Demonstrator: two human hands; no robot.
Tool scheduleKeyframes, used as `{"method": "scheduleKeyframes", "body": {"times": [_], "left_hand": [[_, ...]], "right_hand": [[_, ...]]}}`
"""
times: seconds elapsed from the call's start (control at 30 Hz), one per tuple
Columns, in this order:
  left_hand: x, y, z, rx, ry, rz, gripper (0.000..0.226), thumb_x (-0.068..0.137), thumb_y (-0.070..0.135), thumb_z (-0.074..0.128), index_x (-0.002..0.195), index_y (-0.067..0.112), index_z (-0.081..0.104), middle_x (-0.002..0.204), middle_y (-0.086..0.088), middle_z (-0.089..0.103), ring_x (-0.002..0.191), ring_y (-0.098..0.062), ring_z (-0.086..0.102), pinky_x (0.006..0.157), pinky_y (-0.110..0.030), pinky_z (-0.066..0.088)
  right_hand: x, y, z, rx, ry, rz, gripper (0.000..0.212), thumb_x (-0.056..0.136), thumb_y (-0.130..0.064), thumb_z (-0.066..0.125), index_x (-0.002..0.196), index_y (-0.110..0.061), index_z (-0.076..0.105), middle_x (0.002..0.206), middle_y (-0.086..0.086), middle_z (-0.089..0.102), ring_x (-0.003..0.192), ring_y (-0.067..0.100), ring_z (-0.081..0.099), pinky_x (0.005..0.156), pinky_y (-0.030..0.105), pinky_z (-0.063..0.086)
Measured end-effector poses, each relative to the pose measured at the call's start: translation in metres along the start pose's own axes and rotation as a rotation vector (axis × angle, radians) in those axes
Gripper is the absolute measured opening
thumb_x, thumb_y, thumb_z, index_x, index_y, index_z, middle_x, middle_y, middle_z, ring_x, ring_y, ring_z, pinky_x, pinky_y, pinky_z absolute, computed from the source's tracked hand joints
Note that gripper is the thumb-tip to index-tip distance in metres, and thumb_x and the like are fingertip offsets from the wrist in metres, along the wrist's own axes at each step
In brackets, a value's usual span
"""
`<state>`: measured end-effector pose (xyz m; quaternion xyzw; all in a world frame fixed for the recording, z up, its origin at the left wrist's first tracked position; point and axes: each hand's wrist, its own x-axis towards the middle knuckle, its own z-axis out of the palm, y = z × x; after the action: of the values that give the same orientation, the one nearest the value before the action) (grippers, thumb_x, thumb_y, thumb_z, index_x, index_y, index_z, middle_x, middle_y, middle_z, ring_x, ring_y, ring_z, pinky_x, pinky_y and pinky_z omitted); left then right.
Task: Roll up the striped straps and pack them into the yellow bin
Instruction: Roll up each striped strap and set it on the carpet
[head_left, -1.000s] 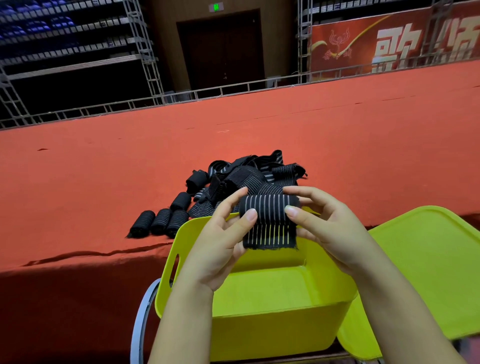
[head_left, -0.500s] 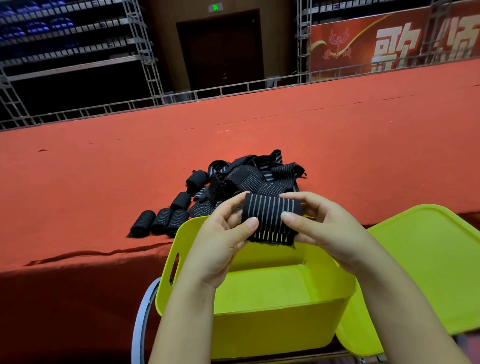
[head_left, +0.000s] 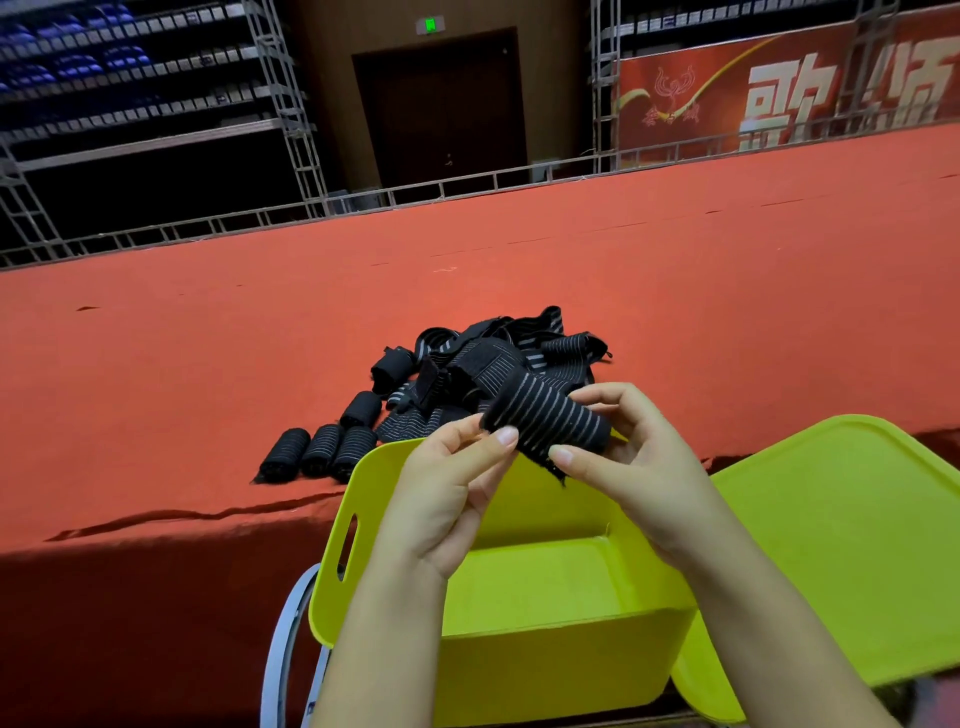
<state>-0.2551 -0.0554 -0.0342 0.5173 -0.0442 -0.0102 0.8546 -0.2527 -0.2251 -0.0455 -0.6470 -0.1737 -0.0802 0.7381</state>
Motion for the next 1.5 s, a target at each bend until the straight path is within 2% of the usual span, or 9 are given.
{"method": "scheduleKeyframes", "body": {"times": [0.2,0.33,0.5,0.67,0.9,1.17,1.3,1.4,1.5], "left_hand": [[0.0,-0.001,0.004,0.179,0.039,0.108,0.04,0.069,0.011,0.075,0.106,-0.001,0.064,0.105,-0.014,0.071,0.1,-0.019,0.068,0.082,-0.025,0.054],[-0.002,-0.003,0.008,0.339,0.007,0.149,0.028,0.078,0.008,0.076,0.102,0.013,0.063,0.105,-0.004,0.072,0.095,-0.013,0.067,0.076,-0.023,0.051],[-0.003,-0.002,0.005,0.392,-0.08,0.06,0.038,0.076,0.025,0.066,0.114,0.027,0.065,0.113,0.001,0.071,0.108,-0.019,0.065,0.091,-0.039,0.05],[0.001,0.001,0.004,0.399,-0.079,0.038,0.029,0.092,0.012,0.062,0.112,0.032,0.066,0.101,0.0,0.074,0.102,-0.02,0.068,0.089,-0.035,0.054],[0.007,0.0,0.012,0.411,-0.078,0.018,0.041,0.086,0.015,0.067,0.12,0.037,0.061,0.103,-0.002,0.074,0.104,-0.016,0.068,0.086,-0.03,0.052],[0.023,0.007,0.0,0.394,0.007,-0.017,0.047,0.087,0.011,0.067,0.128,0.032,0.055,0.105,-0.008,0.073,0.094,-0.022,0.072,0.084,-0.033,0.054],[0.042,0.025,-0.028,0.324,0.048,-0.077,0.046,0.09,0.007,0.061,0.132,0.024,0.056,0.11,-0.006,0.07,0.084,-0.019,0.07,0.077,-0.029,0.054],[0.062,0.046,-0.06,0.264,0.128,-0.099,0.042,0.092,0.002,0.054,0.131,0.02,0.057,0.106,-0.008,0.072,0.082,-0.017,0.072,0.071,-0.028,0.057],[0.086,0.066,-0.105,0.254,0.258,-0.082,0.043,0.093,0.0,0.054,0.133,0.016,0.055,0.113,-0.016,0.069,0.087,-0.022,0.072,0.075,-0.032,0.058]], "right_hand": [[-0.005,0.013,0.011,0.068,0.025,0.026,0.041,0.077,-0.008,0.075,0.106,-0.032,0.059,0.104,-0.002,0.068,0.095,0.017,0.068,0.076,0.026,0.052],[-0.002,0.015,0.015,0.138,0.055,0.084,0.049,0.071,-0.02,0.079,0.113,-0.027,0.055,0.098,-0.001,0.072,0.087,0.01,0.067,0.077,0.029,0.048],[0.0,0.012,0.014,0.195,0.073,0.122,0.037,0.079,-0.019,0.067,0.113,-0.025,0.053,0.097,0.0,0.074,0.092,0.014,0.066,0.082,0.036,0.049],[0.003,0.01,0.011,0.185,0.075,0.171,0.029,0.086,-0.015,0.065,0.111,-0.026,0.054,0.103,0.006,0.071,0.095,0.015,0.066,0.086,0.04,0.051],[0.017,0.006,0.012,0.213,0.093,0.237,0.026,0.085,-0.021,0.068,0.105,-0.026,0.053,0.097,0.0,0.069,0.09,0.01,0.067,0.081,0.035,0.049],[0.045,0.007,0.028,0.009,0.061,0.33,0.034,0.086,-0.035,0.067,0.113,-0.021,0.05,0.109,0.006,0.064,0.104,0.018,0.063,0.085,0.038,0.05],[0.067,0.008,0.037,-0.151,-0.031,0.33,0.019,0.095,-0.039,0.054,0.104,-0.023,0.056,0.104,-0.001,0.064,0.092,0.011,0.063,0.083,0.036,0.052],[0.088,0.012,0.044,-0.277,-0.138,0.328,0.012,0.094,-0.039,0.054,0.1,-0.029,0.057,0.106,-0.003,0.063,0.09,0.008,0.064,0.077,0.032,0.052],[0.108,0.022,0.052,-0.395,-0.194,0.286,0.01,0.093,-0.035,0.057,0.1,-0.027,0.059,0.104,-0.002,0.064,0.089,0.01,0.067,0.079,0.035,0.053]]}}
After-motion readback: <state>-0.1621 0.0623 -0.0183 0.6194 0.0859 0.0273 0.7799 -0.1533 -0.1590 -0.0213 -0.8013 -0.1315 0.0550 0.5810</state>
